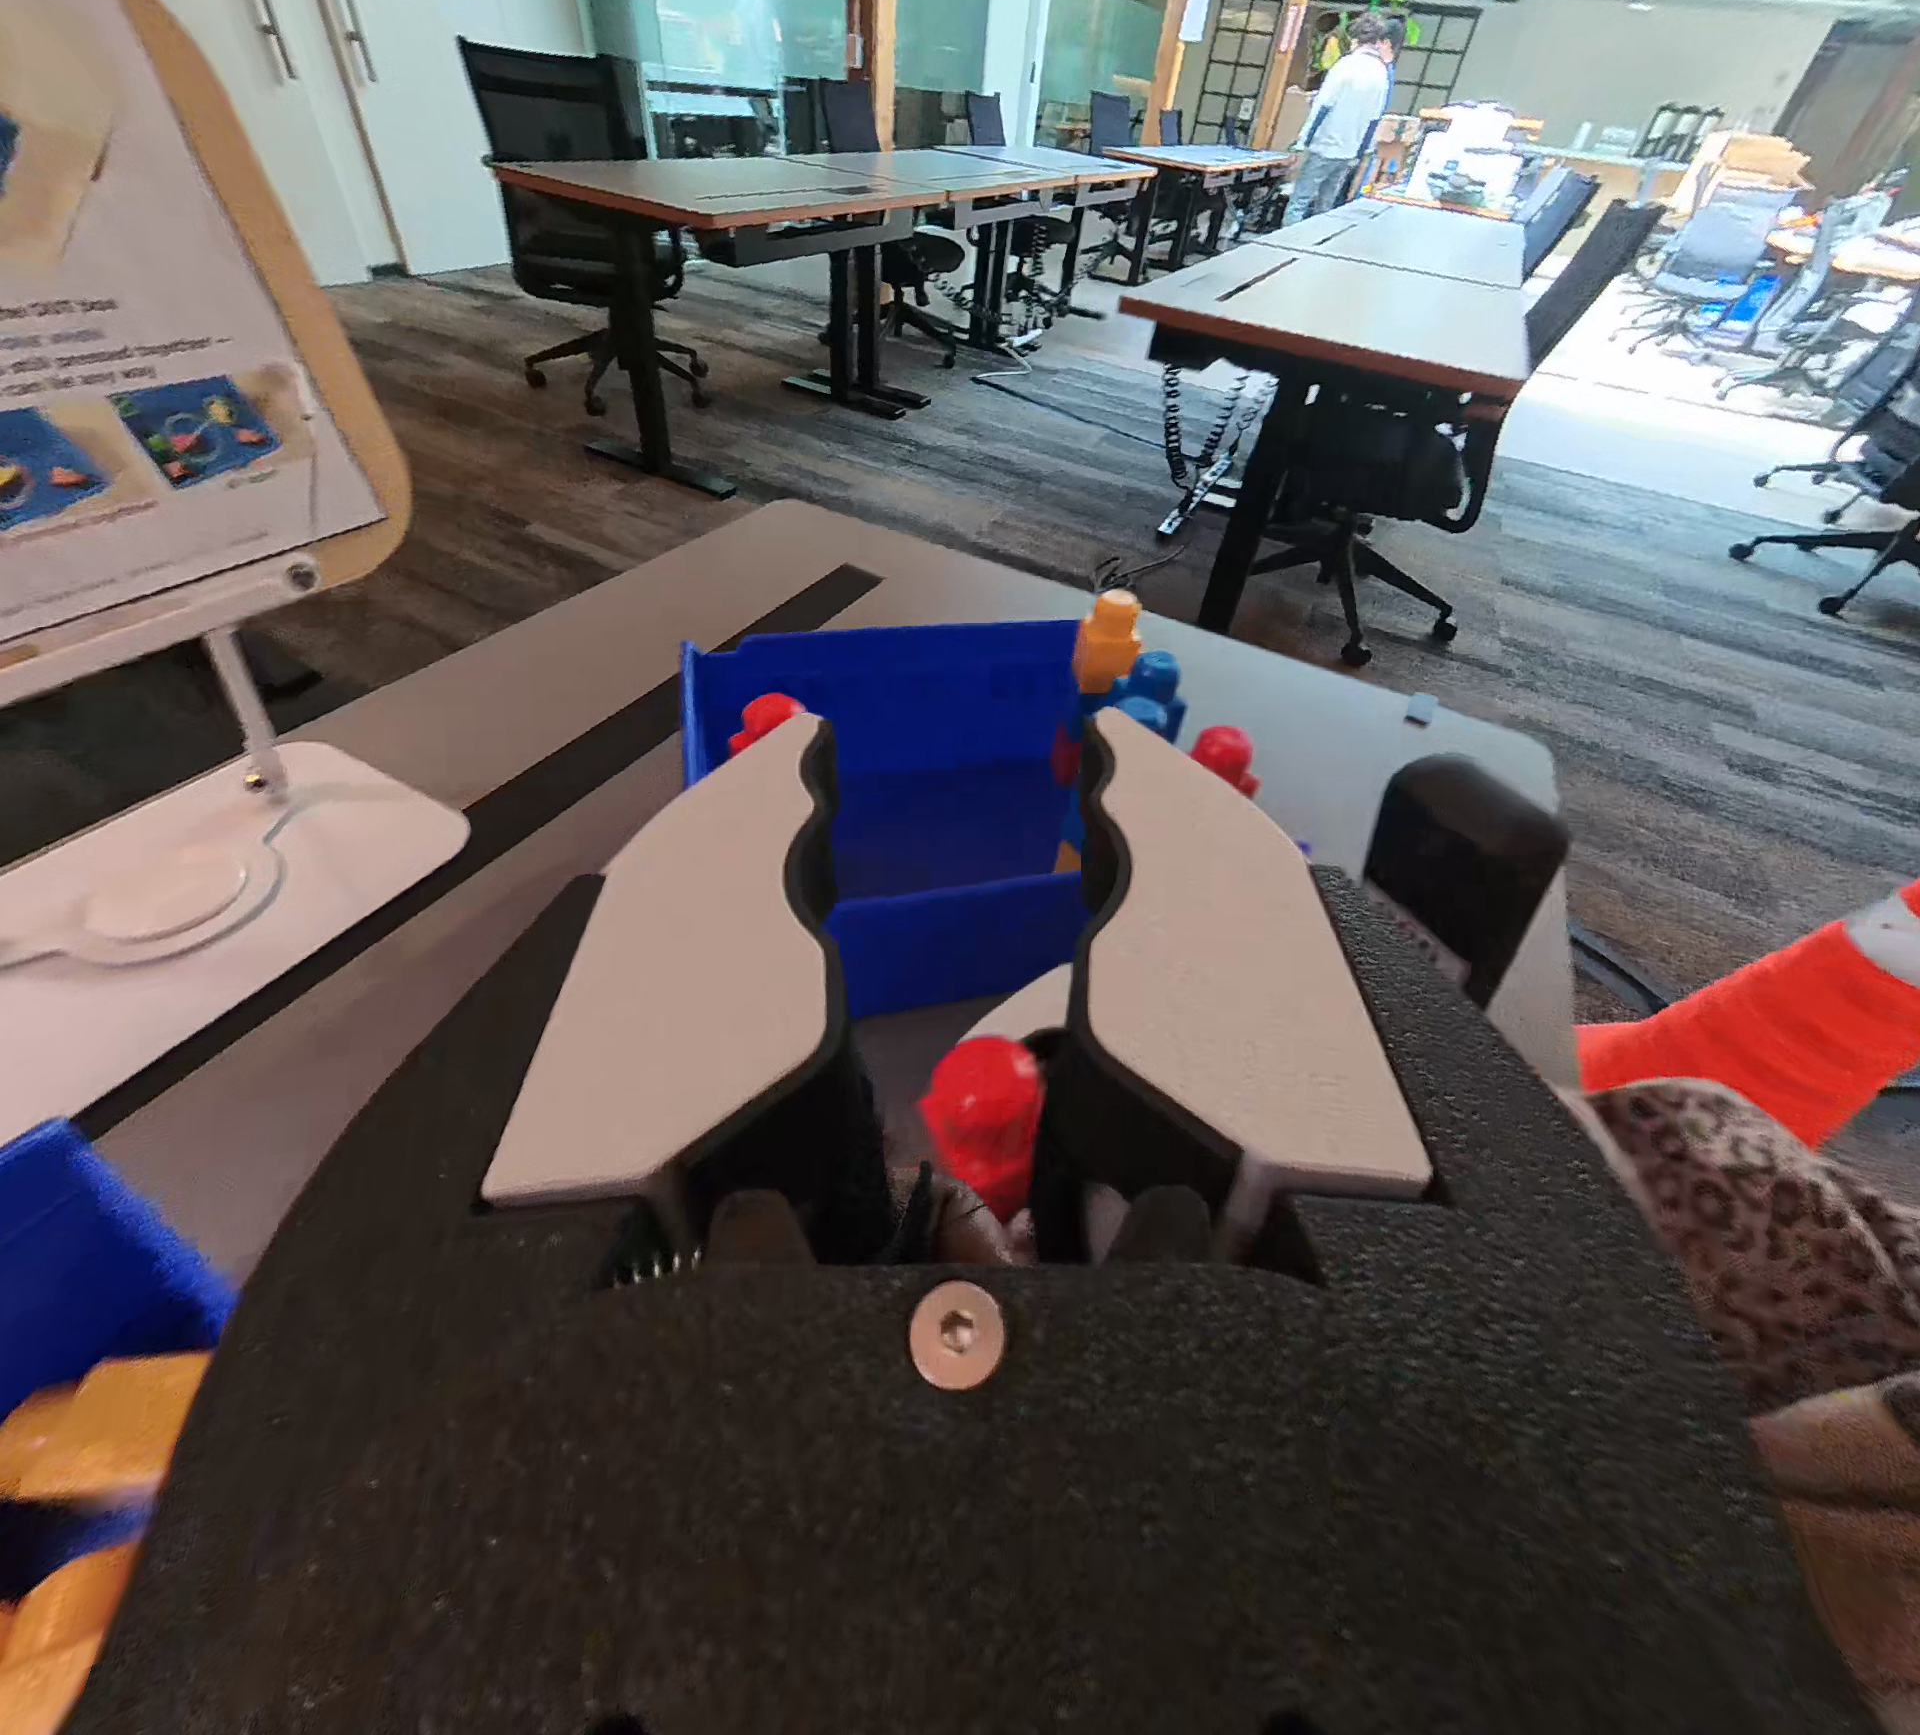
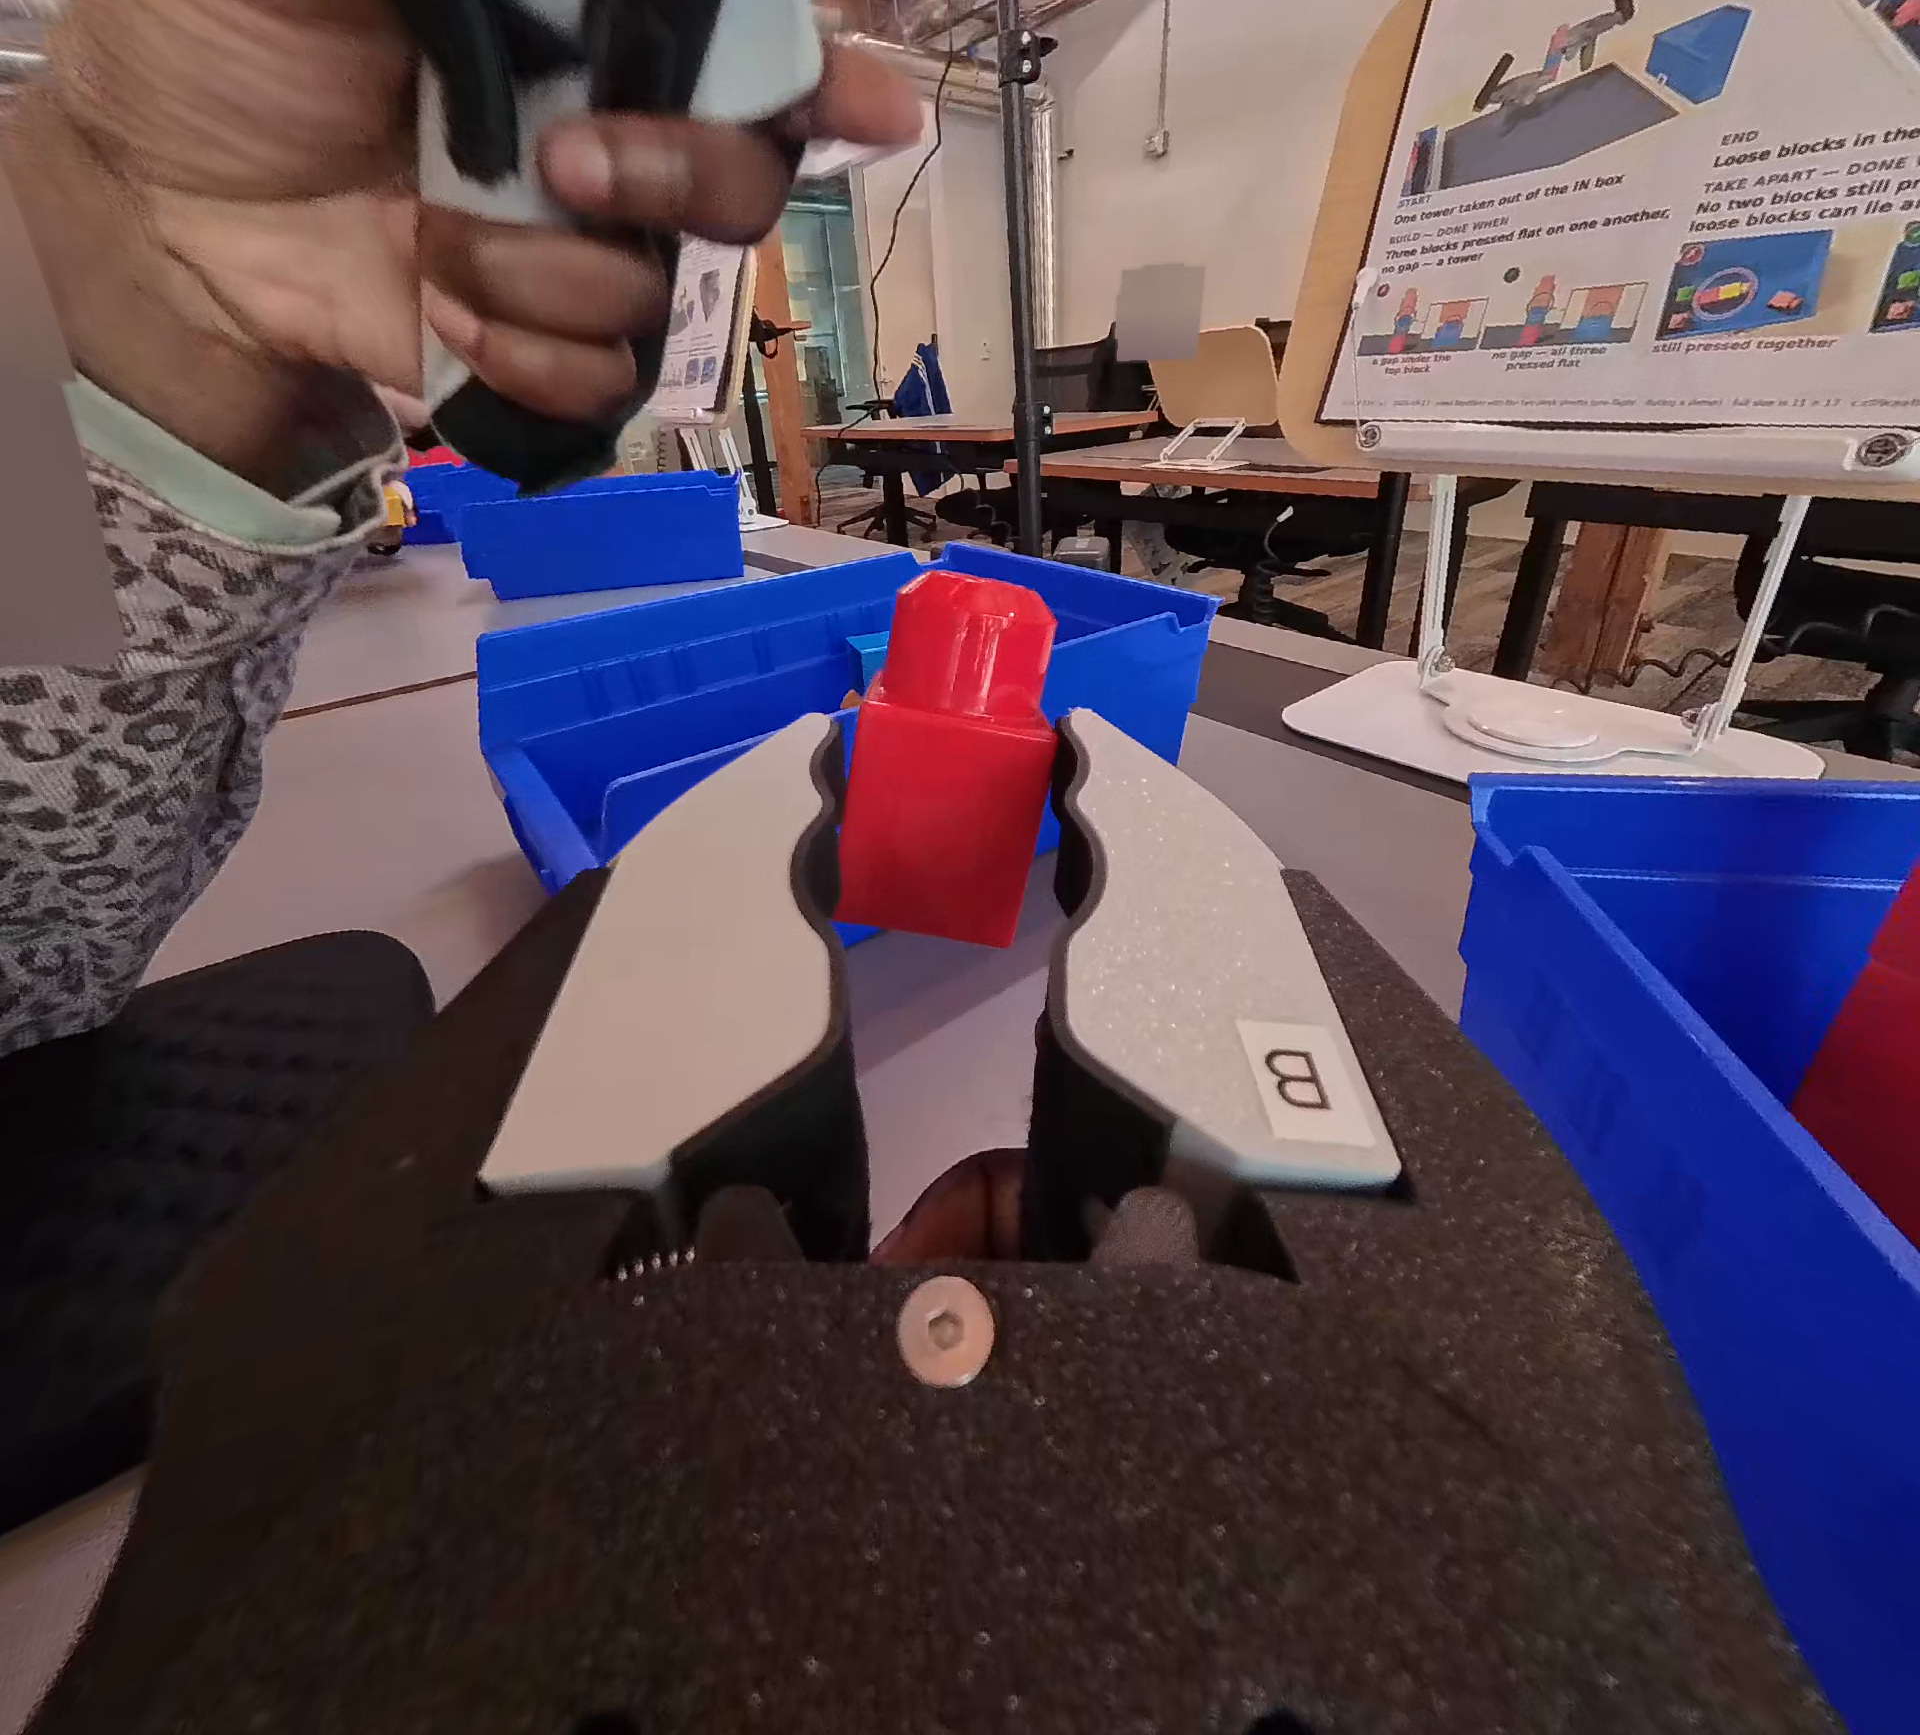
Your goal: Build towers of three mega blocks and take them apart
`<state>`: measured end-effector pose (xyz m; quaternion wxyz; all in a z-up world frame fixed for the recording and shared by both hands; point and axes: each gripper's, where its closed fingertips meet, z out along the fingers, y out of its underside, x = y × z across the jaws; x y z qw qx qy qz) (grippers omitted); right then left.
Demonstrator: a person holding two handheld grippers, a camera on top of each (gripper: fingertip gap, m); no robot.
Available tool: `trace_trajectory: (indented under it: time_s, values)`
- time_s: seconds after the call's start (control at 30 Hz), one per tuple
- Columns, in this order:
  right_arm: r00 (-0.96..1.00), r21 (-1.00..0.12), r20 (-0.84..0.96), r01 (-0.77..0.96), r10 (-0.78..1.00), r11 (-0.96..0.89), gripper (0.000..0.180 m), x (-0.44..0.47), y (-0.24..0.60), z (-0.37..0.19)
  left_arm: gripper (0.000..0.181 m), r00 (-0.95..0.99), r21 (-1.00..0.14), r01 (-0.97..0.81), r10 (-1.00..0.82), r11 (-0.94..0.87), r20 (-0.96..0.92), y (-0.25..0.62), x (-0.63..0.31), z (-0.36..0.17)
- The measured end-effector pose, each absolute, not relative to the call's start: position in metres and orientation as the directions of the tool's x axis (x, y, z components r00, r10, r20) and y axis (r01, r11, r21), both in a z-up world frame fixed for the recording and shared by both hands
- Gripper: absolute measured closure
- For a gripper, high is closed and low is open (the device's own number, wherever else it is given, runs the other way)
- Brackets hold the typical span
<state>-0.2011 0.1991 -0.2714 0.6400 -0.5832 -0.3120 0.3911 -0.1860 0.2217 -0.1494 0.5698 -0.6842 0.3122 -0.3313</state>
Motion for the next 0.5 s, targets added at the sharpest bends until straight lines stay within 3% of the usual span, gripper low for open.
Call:
trace_trajectory:
  time_s: [0.23,0.37,0.5]
  values:
    - [0.499,-0.994,-0.034,-0.109,0.866,0.024,0.142,-0.203,0.197,-0.272,0.134,0.827,-0.959,-0.187,-0.562,-0.214,-0.036,0.265,-0.321,-0.215]
    - [0.499,-0.996,-0.014,-0.078,0.867,0.029,0.142,-0.205,0.196,-0.275,0.133,0.870,-0.849,-0.304,-0.489,-0.431,-0.063,0.276,-0.373,-0.280]
    - [0.492,-0.997,-0.009,-0.075,0.871,0.032,0.142,-0.206,0.194,-0.275,0.133,0.863,-0.729,-0.444,-0.468,-0.521,-0.191,0.289,-0.395,-0.329]
